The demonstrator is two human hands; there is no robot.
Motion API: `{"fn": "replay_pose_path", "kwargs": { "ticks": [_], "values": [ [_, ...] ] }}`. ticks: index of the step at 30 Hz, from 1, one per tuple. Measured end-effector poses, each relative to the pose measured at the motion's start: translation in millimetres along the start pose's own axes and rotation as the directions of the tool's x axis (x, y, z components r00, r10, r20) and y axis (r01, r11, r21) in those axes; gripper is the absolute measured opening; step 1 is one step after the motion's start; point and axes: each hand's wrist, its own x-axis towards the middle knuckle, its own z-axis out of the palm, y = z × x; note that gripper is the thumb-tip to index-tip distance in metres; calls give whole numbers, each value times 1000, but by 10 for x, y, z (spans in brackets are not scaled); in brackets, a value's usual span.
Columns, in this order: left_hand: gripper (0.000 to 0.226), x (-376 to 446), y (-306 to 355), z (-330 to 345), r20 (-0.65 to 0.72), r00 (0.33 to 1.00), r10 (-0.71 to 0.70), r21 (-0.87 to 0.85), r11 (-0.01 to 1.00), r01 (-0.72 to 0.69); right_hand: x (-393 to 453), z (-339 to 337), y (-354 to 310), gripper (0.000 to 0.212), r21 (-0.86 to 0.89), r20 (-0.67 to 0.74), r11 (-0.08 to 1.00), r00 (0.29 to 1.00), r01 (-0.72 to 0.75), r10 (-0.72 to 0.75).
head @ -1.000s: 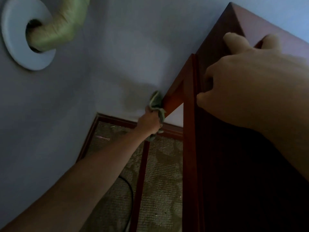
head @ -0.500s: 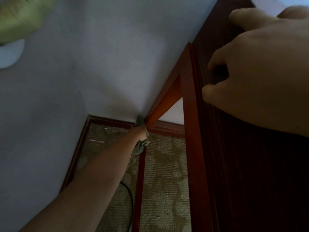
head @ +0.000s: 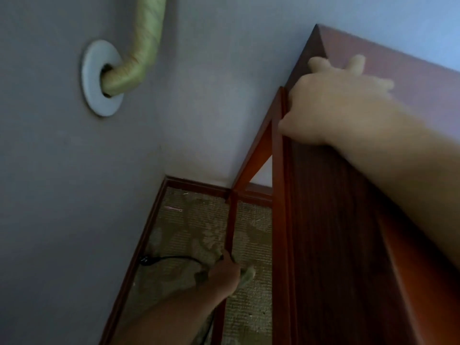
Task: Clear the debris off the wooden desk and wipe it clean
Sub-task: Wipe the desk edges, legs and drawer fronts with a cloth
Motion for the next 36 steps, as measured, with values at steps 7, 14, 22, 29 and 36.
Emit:
{"fn": "replay_pose_path", "kwargs": {
  "ticks": [7, 14, 22, 29, 36],
  "values": [
    [19, -950, 329, -776, -204, 945, 256, 6, 965, -261, -346, -132, 92, 53, 388, -100, 920, 995, 59, -21],
    [17, -2855, 1032, -1850, -644, 724, 249, -416, 680, -604, -1124, 159, 656, 37, 674, -293, 662, 941, 328, -167],
    [35, -4295, 895, -949, -697, 705, 127, -325, 821, -469, -1813, 558, 999, 56, 549, -447, 649, 841, 526, -303],
    [28, -4878, 888, -718, -695, 719, 1, -409, 822, -396, -1884, 610, 931, 57, 529, -455, 685, 849, 501, -269],
    [21, -5228, 1041, -637, -849, 381, 366, 112, 829, -548, -2120, 560, 1090, 54, 611, -384, 611, 863, 503, -327]
  ]
}}
